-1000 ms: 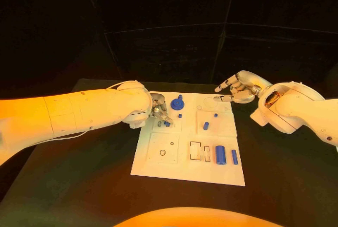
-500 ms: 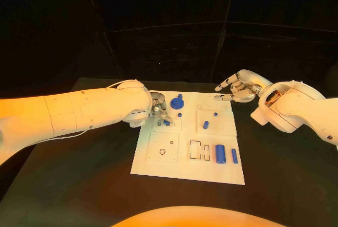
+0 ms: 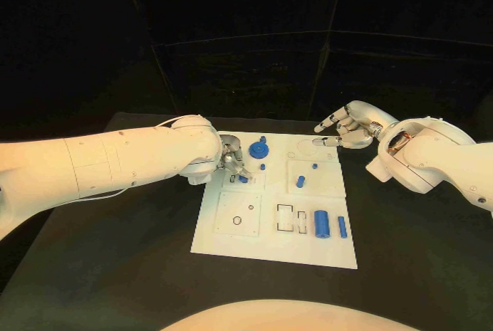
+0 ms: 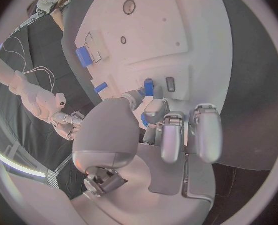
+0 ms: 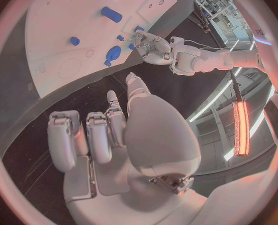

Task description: Assemble the parts on the task board

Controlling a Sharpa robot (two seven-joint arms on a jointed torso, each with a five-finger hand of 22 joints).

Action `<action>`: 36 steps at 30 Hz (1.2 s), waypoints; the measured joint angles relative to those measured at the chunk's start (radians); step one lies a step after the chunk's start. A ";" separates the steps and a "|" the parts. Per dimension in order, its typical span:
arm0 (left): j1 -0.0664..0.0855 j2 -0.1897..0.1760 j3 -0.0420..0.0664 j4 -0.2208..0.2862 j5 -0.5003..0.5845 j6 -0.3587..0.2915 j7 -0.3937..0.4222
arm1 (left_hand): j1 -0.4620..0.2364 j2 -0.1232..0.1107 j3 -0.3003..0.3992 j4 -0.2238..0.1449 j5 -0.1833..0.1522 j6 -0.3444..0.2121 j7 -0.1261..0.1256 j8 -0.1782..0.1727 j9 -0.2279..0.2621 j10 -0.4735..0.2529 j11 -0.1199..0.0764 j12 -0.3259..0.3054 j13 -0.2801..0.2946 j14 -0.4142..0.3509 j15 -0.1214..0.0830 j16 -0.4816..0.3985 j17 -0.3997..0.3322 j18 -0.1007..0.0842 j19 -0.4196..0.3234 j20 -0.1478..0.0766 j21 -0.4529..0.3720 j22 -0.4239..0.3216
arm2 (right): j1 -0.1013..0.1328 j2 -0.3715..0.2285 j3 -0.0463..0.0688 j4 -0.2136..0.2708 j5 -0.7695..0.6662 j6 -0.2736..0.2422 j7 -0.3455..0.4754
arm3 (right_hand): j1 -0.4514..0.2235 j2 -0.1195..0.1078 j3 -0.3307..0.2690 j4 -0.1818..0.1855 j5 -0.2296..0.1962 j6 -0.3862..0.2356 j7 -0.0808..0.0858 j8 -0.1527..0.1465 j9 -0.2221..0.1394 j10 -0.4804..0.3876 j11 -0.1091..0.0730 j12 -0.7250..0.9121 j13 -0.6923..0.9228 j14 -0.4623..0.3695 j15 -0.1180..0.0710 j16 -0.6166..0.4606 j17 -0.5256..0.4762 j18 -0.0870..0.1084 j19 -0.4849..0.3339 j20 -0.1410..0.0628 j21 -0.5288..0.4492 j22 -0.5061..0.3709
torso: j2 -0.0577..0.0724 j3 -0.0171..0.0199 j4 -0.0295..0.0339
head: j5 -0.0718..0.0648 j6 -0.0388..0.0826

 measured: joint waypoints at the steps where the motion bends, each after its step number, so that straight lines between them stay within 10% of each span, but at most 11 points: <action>1: 0.000 0.000 0.000 0.000 0.000 0.002 0.000 | -0.002 0.000 0.004 -0.003 0.000 0.000 0.000 0.001 0.002 0.000 0.000 0.000 0.001 0.000 0.000 0.000 0.000 0.000 0.000 0.000 0.000 0.000 | 0.000 0.000 0.000 0.000 0.000 0.000 0.000 | 0.000 0.000 0.000 0.000 0.000 0.000 0.000 0.000 0.000 0.000 0.000 0.000 0.000 0.000 0.000 0.000 0.000 0.000 0.000 0.000 0.000 0.000 | 0.000 0.0000 0.0000 | 0.000 0.000; 21: -0.001 0.012 -0.001 -0.013 -0.003 0.019 -0.003 | -0.132 -0.024 0.110 -0.099 0.004 0.034 -0.023 0.020 0.037 0.016 -0.012 0.020 0.020 -0.001 -0.006 0.000 0.000 0.000 0.002 -0.002 0.000 0.000 | 0.000 0.001 0.000 0.000 0.000 0.000 0.000 | 0.000 0.000 0.000 0.000 0.000 0.000 0.000 0.000 0.000 0.000 0.000 0.000 0.000 0.000 0.000 0.000 0.000 0.000 0.000 0.000 0.000 0.000 | 0.000 0.0007 -0.0006 | 0.002 -0.003; 36: -0.002 0.035 -0.002 -0.039 -0.004 0.030 -0.007 | -0.165 -0.027 0.067 -0.081 0.004 0.040 -0.029 0.028 0.053 0.020 -0.016 0.028 0.027 -0.004 -0.011 0.000 0.000 0.000 0.000 -0.007 0.000 0.000 | 0.000 0.003 0.000 0.001 0.000 0.000 0.000 | 0.000 0.000 -0.003 0.003 0.000 0.000 0.000 0.000 0.000 0.000 0.000 0.000 0.000 0.000 0.000 0.000 0.001 0.000 0.000 0.000 0.000 0.000 | 0.000 0.0010 -0.0008 | -0.002 -0.003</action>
